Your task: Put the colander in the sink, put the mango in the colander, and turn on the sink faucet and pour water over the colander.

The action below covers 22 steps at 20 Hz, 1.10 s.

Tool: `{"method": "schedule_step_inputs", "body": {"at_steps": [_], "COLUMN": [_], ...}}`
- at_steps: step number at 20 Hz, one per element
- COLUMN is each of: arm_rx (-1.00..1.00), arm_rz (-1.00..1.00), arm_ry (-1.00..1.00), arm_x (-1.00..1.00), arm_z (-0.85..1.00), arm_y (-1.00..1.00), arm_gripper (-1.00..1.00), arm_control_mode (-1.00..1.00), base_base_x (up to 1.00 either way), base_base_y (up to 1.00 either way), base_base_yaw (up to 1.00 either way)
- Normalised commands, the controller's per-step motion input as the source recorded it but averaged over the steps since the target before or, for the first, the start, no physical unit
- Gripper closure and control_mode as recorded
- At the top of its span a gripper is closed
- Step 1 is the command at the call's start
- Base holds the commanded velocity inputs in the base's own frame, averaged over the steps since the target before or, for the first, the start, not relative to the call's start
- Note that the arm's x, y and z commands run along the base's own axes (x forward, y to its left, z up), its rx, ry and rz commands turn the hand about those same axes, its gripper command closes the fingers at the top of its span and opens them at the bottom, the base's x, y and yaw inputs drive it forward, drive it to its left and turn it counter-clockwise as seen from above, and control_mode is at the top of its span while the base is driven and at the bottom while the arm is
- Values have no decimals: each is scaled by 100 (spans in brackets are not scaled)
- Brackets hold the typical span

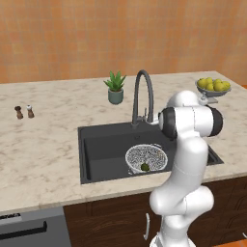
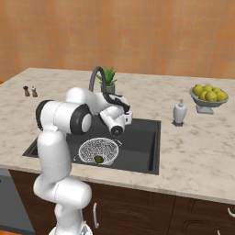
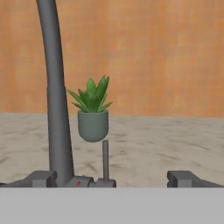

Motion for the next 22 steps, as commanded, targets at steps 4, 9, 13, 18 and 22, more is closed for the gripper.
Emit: {"method": "schedule_step_inputs", "body": {"at_steps": [4,9,13,18,22], "arm_rx": [0,0,0,0,0], "arm_rz": [0,0,0,0,0], "arm_ry": [0,0,0,0,0], "arm_x": [18,24,29,26,33], "arm_z": [-4,-8,-10,-6,-4], "arm_y": [0,15,4,0,0], "arm_gripper": [-100,-100,-100,-100,-100], "arm_control_mode": [-100,-100,-100,-100,-100], "base_base_x": [0,0,0,0,0], "base_base_y": [0,0,0,0,0], "base_base_yaw": [0,0,0,0,0]}}
